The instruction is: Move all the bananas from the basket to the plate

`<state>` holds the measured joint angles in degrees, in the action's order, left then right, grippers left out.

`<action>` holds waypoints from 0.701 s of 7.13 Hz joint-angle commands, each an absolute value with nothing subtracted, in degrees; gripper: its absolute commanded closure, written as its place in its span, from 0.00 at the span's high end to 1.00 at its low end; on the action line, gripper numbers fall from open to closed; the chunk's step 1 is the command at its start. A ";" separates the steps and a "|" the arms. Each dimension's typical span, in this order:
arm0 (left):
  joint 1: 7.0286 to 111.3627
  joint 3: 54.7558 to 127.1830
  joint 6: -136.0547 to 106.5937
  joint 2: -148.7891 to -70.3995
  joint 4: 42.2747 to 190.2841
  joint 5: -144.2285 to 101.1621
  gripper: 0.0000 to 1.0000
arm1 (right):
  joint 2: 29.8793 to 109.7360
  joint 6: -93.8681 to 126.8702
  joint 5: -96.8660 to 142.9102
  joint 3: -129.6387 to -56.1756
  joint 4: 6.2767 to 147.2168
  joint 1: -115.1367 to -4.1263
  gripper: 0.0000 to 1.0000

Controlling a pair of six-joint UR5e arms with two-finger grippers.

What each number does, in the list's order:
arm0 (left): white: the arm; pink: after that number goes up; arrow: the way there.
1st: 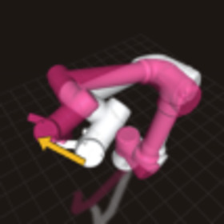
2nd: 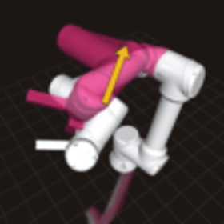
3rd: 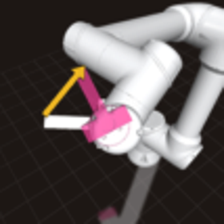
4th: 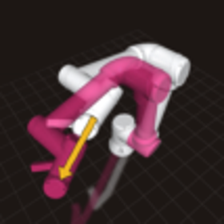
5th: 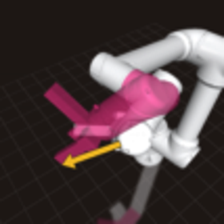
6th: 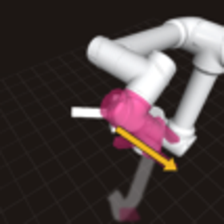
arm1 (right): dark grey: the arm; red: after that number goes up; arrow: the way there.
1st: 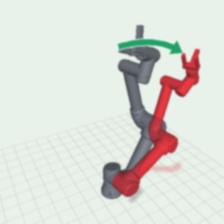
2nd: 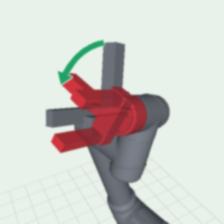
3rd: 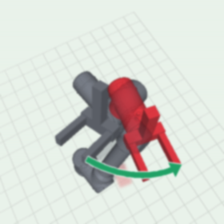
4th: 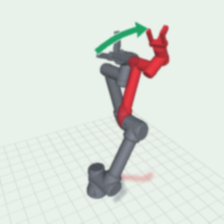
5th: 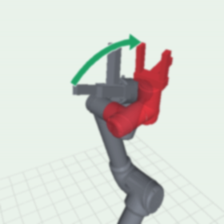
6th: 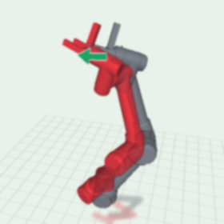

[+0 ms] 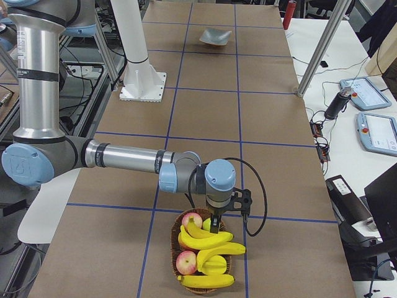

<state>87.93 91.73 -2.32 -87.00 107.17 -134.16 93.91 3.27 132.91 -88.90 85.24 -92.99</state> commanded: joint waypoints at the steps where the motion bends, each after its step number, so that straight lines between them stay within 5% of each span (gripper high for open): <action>1: 87.54 92.02 -2.37 -87.62 107.14 -134.21 1.00 | 92.12 -3.58 132.45 -82.38 84.11 -92.99 1.00; 5: 87.54 92.02 -2.37 -88.15 107.14 -134.56 1.00 | 89.13 -4.04 131.49 -77.10 83.85 -92.81 0.99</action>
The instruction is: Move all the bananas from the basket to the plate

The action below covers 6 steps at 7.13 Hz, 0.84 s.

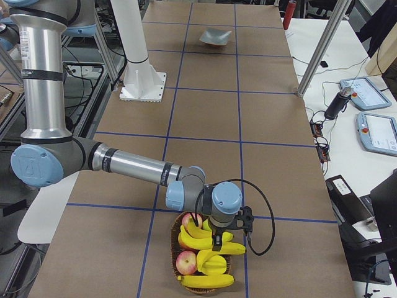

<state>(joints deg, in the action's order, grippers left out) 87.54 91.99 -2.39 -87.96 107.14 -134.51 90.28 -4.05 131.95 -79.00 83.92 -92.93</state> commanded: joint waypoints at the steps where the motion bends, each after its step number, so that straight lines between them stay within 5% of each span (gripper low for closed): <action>1: 87.54 92.02 -2.37 -88.42 107.05 -134.65 1.00 | 87.29 -4.22 129.74 -75.34 83.93 -92.73 0.99; 6: 87.54 92.37 -2.37 -88.33 106.70 -134.65 1.00 | 87.54 -4.31 127.97 -74.53 84.02 -90.45 0.99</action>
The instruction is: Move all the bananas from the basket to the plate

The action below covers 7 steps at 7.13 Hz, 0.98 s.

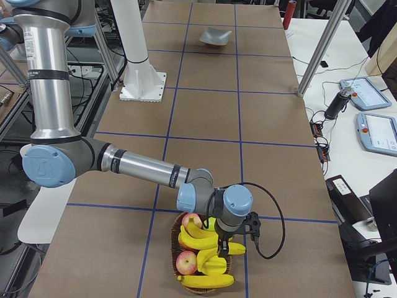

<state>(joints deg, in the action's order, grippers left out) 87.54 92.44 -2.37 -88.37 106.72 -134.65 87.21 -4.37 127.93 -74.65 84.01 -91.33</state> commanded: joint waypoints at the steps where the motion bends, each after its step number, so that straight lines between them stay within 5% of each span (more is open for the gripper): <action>1: 87.54 92.37 -2.37 -88.33 106.70 -134.65 1.00 | 87.63 -4.31 127.97 -74.36 84.02 -89.92 0.99; 5: 87.54 92.29 -2.37 -88.33 106.70 -134.65 1.00 | 87.63 -4.48 127.97 -73.48 83.94 -89.04 0.82; 7: 87.54 92.20 -2.37 -88.33 106.70 -134.74 1.00 | 87.63 -6.06 127.97 -72.34 84.02 -89.03 0.82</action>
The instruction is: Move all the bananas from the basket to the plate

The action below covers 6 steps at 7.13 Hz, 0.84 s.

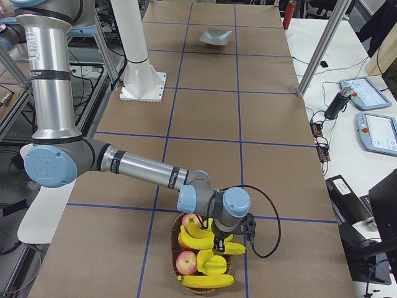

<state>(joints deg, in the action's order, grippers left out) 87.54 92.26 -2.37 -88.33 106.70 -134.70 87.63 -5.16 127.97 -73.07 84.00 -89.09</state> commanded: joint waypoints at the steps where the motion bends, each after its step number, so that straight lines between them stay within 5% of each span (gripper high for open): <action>1: 87.54 92.11 -2.37 -88.33 106.70 -134.74 1.00 | 87.63 -6.50 127.97 -72.16 83.94 -89.03 0.78; 2: 87.54 92.02 -2.37 -88.33 106.70 -134.74 1.00 | 87.63 -6.42 128.06 -72.07 83.94 -89.03 0.63; 4: 87.54 92.02 -2.63 -88.33 106.70 -134.82 1.00 | 87.71 -6.50 128.14 -71.98 83.06 -89.03 0.09; 6: 87.54 92.20 -2.72 -88.33 106.70 -134.82 1.00 | 87.72 -7.11 128.49 -72.94 83.14 -89.03 0.00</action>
<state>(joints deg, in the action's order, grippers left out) 87.54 92.11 -2.63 -88.33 106.70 -134.82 87.75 -6.67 128.26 -72.28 83.15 -89.03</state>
